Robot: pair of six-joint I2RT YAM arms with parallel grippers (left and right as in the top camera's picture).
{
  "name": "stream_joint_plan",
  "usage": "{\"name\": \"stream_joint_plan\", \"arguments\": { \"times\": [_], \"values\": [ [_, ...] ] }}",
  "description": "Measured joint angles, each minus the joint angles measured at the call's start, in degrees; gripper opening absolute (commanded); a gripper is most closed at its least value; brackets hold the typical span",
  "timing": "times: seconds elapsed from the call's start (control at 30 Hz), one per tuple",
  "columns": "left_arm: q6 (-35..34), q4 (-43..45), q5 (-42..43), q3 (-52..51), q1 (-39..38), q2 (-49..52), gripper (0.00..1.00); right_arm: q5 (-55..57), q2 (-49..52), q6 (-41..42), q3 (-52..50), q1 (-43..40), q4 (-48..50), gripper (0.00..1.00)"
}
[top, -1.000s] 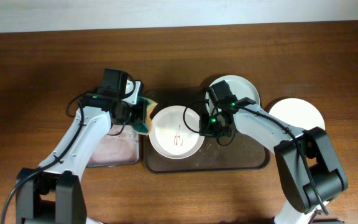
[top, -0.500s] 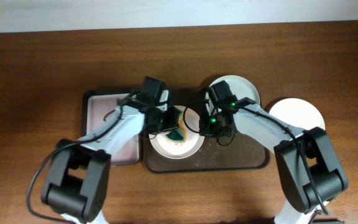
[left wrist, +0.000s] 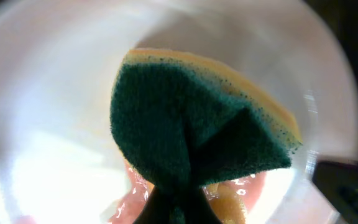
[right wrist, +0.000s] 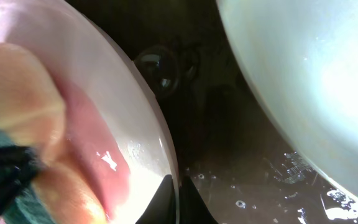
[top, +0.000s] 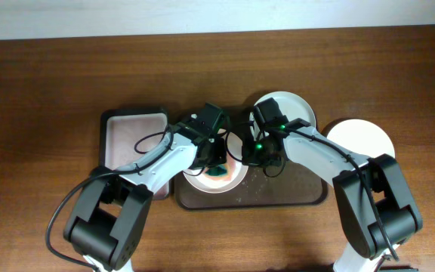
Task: Clean dirty plates on tray and stack at the side
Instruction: 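Scrub the center plate with the sponge in the left gripper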
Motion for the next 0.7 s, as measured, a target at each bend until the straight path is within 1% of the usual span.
{"name": "stream_joint_plan", "arguments": {
  "times": [0.2,0.23,0.27,0.3,0.37,0.43,0.5,0.53,0.6,0.63,0.7],
  "values": [
    [-0.1,-3.5,-4.9,0.1,1.7,-0.9,0.0,0.0,0.0,0.0,0.0,0.0,0.0,0.04],
    [0.6,-3.6,-4.9,0.1,2.0,-1.1,0.0,0.0,0.0,0.0,0.0,0.0,0.0,0.07],
    [1.6,-3.8,-4.9,0.1,2.3,-1.6,0.0,0.0,0.0,0.0,0.0,0.0,0.0,0.14],
    [2.9,-4.2,-5.2,0.0,2.6,-2.2,0.0,0.0,0.0,-0.1,0.0,0.0,0.0,0.19],
    [5.0,-4.5,-5.7,0.0,3.1,-4.5,0.0,0.5,0.0,0.0,0.0,0.0,-0.3,0.22],
    [6.6,-4.6,-6.3,0.0,3.5,-8.4,0.0,0.7,0.0,0.0,0.0,0.0,-0.2,0.2],
    [7.5,-4.8,-6.8,0.0,3.9,-12.5,0.0,0.7,0.0,0.0,0.0,0.0,-0.2,0.13],
    [7.7,-5.2,-7.0,0.0,4.2,-14.2,0.0,0.7,0.0,0.1,0.0,0.0,-0.3,0.12],
    [8.1,-5.9,-7.4,0.0,5.1,-16.3,0.0,0.7,0.0,0.0,0.0,0.0,-0.3,0.09],
    [8.3,-6.6,-7.6,0.0,5.9,-16.9,0.0,0.6,0.0,0.1,0.0,0.1,-0.5,0.05],
    [8.6,-8.5,-8.1,0.0,8.1,-17.0,0.0,0.5,0.0,0.0,0.0,0.2,-0.9,0.04]
  ]
}}
